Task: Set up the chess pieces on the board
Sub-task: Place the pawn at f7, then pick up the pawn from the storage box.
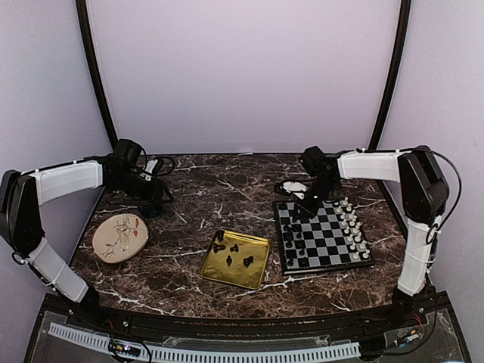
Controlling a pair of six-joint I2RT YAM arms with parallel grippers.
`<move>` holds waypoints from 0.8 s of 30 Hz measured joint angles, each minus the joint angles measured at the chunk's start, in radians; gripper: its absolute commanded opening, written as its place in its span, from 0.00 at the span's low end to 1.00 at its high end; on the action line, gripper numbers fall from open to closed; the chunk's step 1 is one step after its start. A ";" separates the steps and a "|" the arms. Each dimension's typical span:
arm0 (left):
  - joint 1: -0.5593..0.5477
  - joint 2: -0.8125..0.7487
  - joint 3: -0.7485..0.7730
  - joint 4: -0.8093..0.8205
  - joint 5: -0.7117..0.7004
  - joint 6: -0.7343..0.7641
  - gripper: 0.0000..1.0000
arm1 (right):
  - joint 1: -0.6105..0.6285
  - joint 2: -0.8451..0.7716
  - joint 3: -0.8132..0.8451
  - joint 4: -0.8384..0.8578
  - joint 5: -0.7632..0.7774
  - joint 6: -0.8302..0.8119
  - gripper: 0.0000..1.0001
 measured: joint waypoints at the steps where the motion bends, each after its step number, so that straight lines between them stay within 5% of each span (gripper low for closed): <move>1: 0.000 0.000 0.000 0.000 0.000 0.000 0.48 | 0.000 0.002 0.002 0.001 0.000 0.002 0.12; 24: -0.001 0.000 0.000 0.014 0.078 0.005 0.47 | 0.021 -0.134 0.079 -0.061 -0.006 0.003 0.20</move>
